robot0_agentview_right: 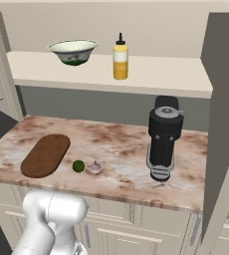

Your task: Open the cabinet. Place the bowl and condiment on the counter. Then place the lime and garlic on the cutting board.

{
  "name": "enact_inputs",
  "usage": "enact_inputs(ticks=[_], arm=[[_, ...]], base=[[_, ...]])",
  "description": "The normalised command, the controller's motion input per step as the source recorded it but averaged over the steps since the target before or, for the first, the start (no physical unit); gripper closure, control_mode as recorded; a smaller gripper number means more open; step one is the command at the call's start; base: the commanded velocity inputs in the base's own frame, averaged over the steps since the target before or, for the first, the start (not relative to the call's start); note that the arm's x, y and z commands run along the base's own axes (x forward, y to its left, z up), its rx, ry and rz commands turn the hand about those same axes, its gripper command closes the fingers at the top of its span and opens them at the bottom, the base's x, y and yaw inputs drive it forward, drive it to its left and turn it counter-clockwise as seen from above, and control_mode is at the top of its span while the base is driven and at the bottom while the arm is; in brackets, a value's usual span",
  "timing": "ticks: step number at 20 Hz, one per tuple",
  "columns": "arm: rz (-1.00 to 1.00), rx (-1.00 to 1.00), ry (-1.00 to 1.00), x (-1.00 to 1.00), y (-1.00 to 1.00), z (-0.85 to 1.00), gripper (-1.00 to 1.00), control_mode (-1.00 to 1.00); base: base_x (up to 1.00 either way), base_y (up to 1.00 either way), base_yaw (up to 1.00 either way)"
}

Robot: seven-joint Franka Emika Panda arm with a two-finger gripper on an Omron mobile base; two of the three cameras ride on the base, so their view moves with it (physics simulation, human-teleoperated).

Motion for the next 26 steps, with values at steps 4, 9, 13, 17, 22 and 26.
enact_inputs(ticks=[4, 9, 13, 17, 22, 26], arm=[[0.14, 0.12, 0.02, 0.02, -0.34, 0.04, -1.00, -1.00], [0.24, 0.20, 0.04, 0.09, -0.57, 0.04, -1.00, -1.00], [0.30, 0.19, 0.03, 0.07, -0.55, 0.00, -1.00, -1.00], [0.32, 0.19, 0.04, 0.09, -0.46, 0.00, -1.00, -1.00], [0.25, 0.17, 0.03, 0.24, -0.20, -0.07, -1.00, -1.00], [0.24, 0.16, 0.02, 0.36, -0.22, 0.00, -1.00, -1.00]], base=[[0.00, 0.00, 0.00], [0.00, 0.00, 0.00], [0.00, 0.00, 0.00], [0.00, 0.00, 0.00], [0.00, 0.00, 0.00], [0.00, 0.00, 0.00]])
